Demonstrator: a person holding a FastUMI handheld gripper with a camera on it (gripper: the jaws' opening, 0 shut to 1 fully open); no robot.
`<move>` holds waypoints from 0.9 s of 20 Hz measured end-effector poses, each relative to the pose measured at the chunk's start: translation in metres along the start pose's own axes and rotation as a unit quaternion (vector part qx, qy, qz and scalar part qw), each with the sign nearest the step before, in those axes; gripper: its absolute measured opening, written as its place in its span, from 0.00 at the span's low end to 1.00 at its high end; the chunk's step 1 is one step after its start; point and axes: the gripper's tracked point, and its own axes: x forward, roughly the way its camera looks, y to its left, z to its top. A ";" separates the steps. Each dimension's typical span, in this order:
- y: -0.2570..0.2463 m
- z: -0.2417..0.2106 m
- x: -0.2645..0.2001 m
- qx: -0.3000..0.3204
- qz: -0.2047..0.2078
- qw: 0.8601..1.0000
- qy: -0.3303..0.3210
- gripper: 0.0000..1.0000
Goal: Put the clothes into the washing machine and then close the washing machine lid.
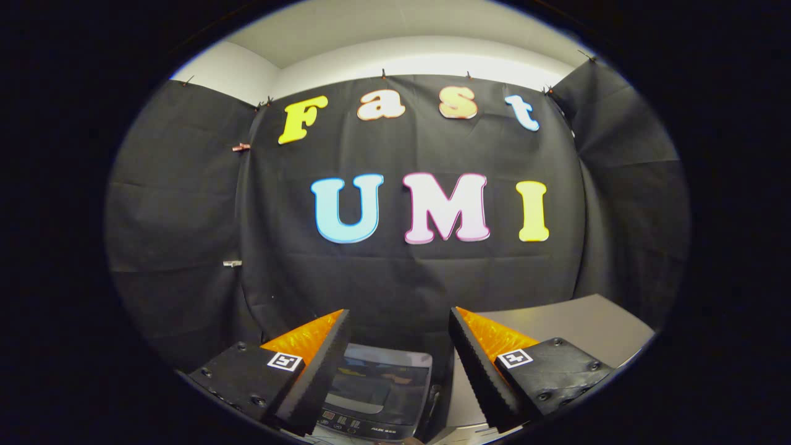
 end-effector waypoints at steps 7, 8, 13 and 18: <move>-0.042 0.059 -0.075 0.008 0.001 0.995 -0.100 0.99; -0.050 0.062 -0.084 0.007 -0.004 0.994 -0.108 0.98; -0.075 0.078 -0.133 -0.021 -0.018 0.991 -0.132 0.98; -0.089 0.088 -0.175 -0.044 -0.040 0.985 -0.160 0.98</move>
